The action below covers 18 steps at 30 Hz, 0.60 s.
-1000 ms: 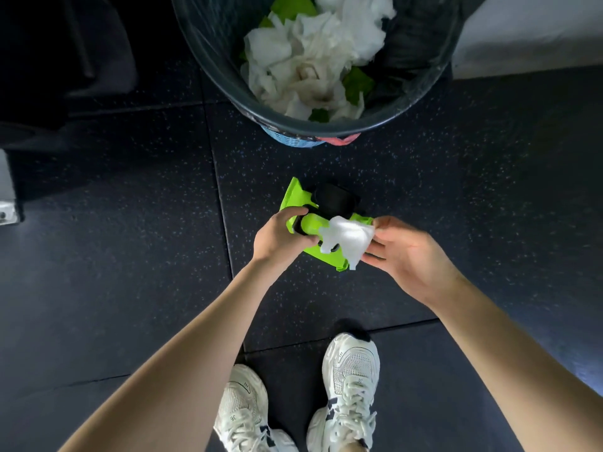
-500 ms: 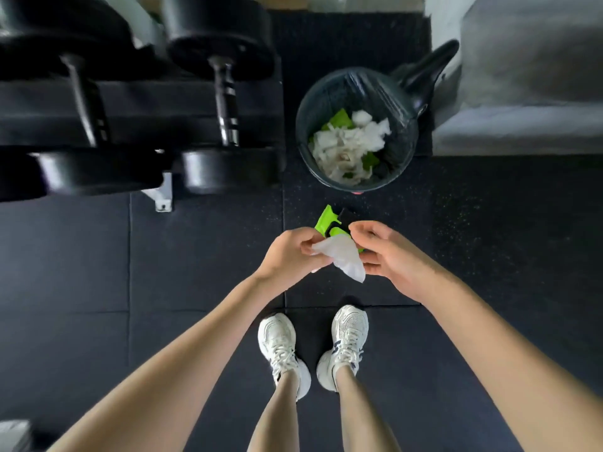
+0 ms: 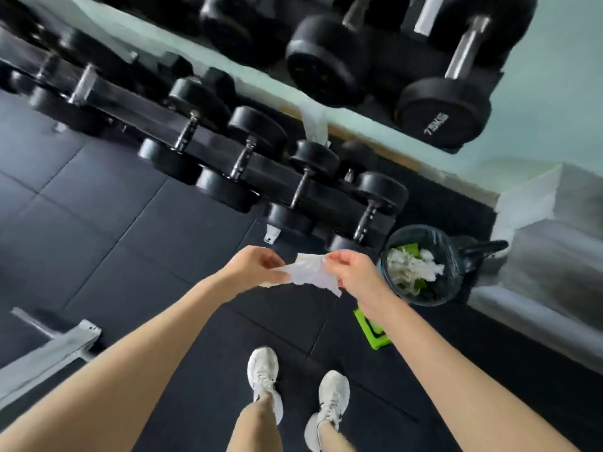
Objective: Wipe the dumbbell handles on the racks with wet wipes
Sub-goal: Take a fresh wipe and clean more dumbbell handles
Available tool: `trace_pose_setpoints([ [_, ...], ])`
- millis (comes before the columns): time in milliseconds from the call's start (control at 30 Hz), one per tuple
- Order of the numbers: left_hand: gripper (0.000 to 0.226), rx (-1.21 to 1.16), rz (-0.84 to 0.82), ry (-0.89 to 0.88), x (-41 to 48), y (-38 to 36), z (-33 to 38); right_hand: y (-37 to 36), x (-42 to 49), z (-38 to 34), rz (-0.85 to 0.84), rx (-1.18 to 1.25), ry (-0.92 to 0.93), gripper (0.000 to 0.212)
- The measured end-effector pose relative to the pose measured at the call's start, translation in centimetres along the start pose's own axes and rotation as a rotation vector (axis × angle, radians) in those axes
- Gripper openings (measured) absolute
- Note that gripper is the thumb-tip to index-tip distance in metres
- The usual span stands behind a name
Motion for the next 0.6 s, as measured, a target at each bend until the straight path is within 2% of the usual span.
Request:
trace_pose_setpoints([
  [233, 0.012, -0.037, 0.173, 0.057, -3.9, 16.4, -5.4, -13.0, 2.7, -12.0, 0.000, -0.073, 0.056, 0.009],
  [367, 0.025, -0.206, 0.324, 0.075, -5.0, 27.1, -9.8, -21.9, 6.3, -18.0, 0.023, -0.111, 0.019, 0.007],
  [467, 0.014, -0.376, 0.399, 0.050, -5.5, 34.1, -12.4, -28.2, 8.5, -21.4, 0.045, -0.112, -0.018, 0.006],
  [600, 0.010, -0.438, 0.445, 0.060, -4.4, 42.2, -15.2, -36.1, 11.5, -25.7, 0.063, -0.075, -0.032, 0.013],
])
Point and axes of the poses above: each hand's wrist, its own x-axis towards the middle knuckle, its own y-axis out of the back of the hand, z = x × y, the point moved 2 cm from there along x, towards the middle knuckle, and after that the axes turned 4 degrees about -y, right-handed, at the moved point
